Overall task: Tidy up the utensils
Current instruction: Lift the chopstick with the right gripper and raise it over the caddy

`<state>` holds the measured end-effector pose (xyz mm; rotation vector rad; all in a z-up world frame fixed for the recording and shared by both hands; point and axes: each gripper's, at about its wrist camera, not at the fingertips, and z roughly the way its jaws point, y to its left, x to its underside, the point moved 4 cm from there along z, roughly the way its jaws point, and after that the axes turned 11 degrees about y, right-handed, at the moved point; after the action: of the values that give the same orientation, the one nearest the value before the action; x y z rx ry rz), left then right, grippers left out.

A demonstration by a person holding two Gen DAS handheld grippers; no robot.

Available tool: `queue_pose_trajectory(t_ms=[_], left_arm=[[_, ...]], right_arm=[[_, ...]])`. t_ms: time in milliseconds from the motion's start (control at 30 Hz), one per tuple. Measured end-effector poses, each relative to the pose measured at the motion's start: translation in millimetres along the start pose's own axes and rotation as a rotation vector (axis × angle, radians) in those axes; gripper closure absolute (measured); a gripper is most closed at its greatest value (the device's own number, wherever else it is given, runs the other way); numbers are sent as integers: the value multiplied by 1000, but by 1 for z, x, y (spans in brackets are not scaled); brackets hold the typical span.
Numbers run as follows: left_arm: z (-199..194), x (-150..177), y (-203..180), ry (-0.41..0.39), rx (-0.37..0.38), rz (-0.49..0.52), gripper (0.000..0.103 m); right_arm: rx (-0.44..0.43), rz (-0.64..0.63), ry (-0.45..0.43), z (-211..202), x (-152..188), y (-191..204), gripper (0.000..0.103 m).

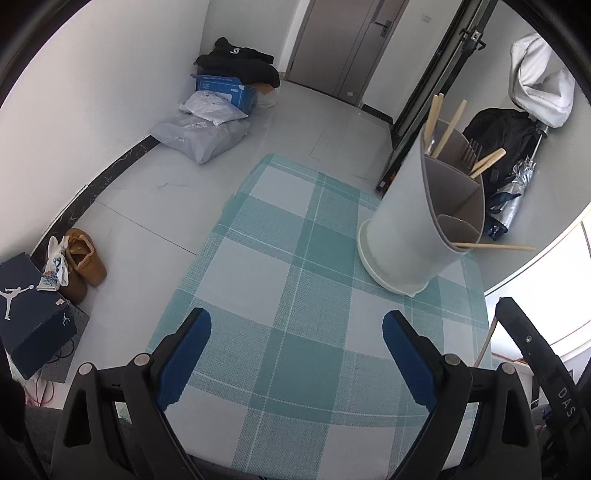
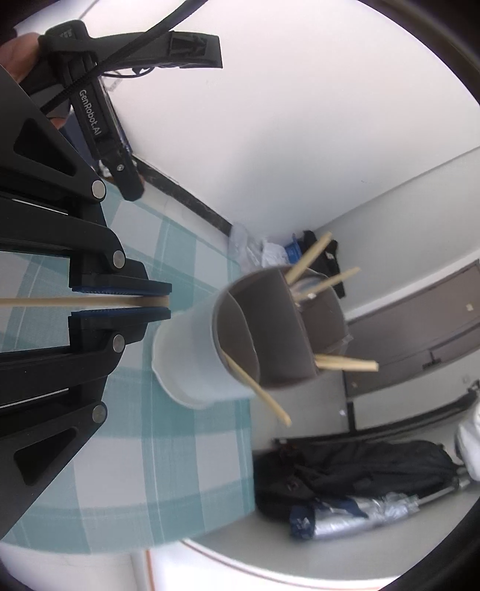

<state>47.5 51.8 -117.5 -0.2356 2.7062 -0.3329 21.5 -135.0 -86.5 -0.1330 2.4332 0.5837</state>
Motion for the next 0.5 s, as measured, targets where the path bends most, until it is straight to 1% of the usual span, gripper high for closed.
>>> queue_pose_trajectory(t_ms=[133, 200, 300, 367, 400, 500], left_arm=[[-14, 1, -13, -40, -38, 33, 11], [-18, 2, -21, -42, -76, 49, 11], [-27, 3, -33, -60, -27, 53, 11], [-31, 3, -42, -64, -6, 69, 17], [-34, 3, -48, -71, -4, 83, 18], [-44, 3, -63, -94, -2, 116, 18]], right_arm=[[-15, 43, -30, -24, 3, -16, 98], [-22, 64, -45, -32, 3, -23, 98], [-34, 85, -63, -45, 1, -33, 98], [-37, 99, -81, -53, 0, -37, 98], [-38, 103, -86, -57, 0, -37, 98], [-41, 116, -94, -63, -1, -40, 98]])
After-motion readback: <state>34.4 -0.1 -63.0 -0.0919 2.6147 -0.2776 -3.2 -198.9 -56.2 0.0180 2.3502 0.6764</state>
